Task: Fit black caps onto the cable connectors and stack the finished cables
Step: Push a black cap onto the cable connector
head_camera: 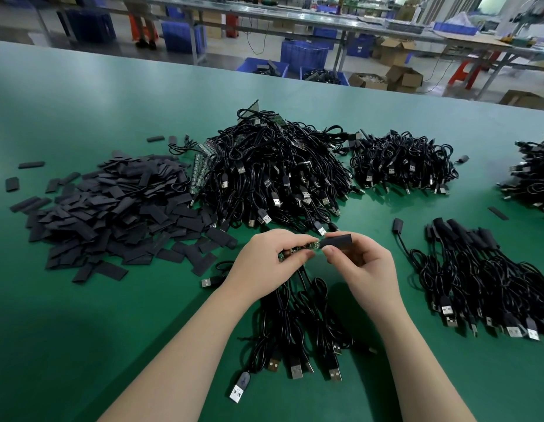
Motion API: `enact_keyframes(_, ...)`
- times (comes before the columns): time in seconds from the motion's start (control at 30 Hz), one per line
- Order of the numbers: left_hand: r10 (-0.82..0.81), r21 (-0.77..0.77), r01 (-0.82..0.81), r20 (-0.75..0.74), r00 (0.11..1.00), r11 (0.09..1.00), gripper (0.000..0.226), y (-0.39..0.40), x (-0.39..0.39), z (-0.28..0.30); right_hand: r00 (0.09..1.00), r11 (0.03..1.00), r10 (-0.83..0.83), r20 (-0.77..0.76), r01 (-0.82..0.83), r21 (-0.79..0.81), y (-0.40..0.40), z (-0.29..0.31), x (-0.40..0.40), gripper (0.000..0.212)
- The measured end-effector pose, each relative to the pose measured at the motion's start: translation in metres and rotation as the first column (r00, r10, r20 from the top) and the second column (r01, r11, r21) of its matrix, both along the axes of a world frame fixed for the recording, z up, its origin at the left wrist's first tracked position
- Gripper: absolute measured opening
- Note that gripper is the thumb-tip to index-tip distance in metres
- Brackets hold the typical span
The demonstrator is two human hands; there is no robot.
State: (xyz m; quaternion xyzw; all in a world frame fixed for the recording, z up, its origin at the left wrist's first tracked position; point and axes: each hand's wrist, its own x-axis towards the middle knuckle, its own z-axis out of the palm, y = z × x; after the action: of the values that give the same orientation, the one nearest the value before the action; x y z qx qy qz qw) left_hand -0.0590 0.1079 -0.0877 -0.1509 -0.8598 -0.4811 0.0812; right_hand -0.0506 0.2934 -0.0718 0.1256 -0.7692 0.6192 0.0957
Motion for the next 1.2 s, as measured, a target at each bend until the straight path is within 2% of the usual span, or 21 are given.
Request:
enact_keyframes(0.23, 0.011, 0.014, -0.011, 0.013, 1.000, 1.000, 0.027, 0.002, 0.000, 0.001, 1.000, 1.000, -0.015, -0.005, 0.015, -0.013, -0.003, 0.001, 0.001, 0.041)
enact_keyframes(0.5, 0.019, 0.029, -0.020, 0.026, 0.999, 0.999, 0.027, 0.001, 0.001, 0.000, 0.996, 0.992, -0.085, -0.007, 0.084, -0.099, -0.011, -0.005, 0.002, 0.040)
enact_keyframes(0.7, 0.013, 0.039, -0.014, 0.029, 0.999, 0.999, 0.030, 0.002, 0.000, 0.000, 0.994, 0.993, -0.104, -0.033, 0.102, -0.064, -0.011, -0.006, 0.002, 0.037)
enact_keyframes(0.87, 0.012, 0.057, -0.014, 0.031, 0.999, 0.998, 0.034, 0.002, 0.000, 0.000, 0.995, 0.995, -0.093, -0.028, 0.092, -0.024, -0.009, -0.004, 0.001, 0.028)
enact_keyframes(1.2, 0.003, 0.049, -0.004, 0.032, 0.999, 0.999, 0.030, 0.002, 0.001, 0.002, 1.000, 0.996, -0.010, 0.027, 0.012, -0.085, -0.008, -0.001, 0.002, 0.033)
